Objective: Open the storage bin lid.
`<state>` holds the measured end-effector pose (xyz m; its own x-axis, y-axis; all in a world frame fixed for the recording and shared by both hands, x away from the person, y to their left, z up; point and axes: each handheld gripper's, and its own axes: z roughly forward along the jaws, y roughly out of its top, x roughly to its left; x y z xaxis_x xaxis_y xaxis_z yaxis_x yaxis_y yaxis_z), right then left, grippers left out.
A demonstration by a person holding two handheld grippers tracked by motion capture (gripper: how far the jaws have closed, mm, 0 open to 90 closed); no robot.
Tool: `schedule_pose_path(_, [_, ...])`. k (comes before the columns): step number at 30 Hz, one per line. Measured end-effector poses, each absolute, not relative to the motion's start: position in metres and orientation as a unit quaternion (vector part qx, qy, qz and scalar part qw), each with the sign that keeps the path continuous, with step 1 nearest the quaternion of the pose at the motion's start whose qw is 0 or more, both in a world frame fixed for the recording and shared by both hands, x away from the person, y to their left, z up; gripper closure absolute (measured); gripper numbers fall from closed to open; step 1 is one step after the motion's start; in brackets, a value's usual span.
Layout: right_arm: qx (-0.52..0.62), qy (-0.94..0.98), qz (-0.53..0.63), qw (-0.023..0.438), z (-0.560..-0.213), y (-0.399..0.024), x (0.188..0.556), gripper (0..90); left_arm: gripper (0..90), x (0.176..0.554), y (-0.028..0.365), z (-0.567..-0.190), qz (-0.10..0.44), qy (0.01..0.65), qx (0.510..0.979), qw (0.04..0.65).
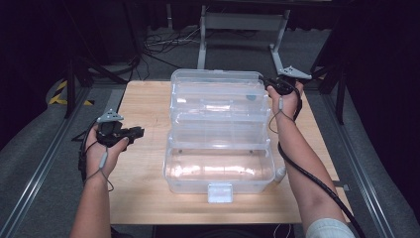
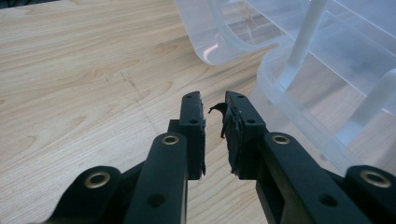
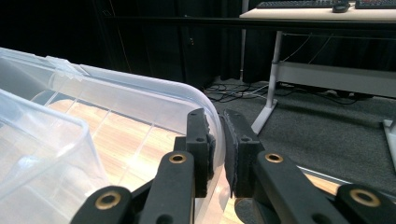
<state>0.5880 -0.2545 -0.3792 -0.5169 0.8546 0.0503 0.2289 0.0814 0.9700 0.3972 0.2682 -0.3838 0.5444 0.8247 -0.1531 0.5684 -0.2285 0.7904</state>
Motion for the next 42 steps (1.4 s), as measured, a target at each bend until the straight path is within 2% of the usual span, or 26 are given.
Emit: schedule_pose_path(42, [0.434, 0.689, 0.519, 0.26, -0.402, -0.253, 0.602, 81.9, 76.6, 0.397, 0.273, -0.385, 0.149, 0.458, 0.765, 0.427])
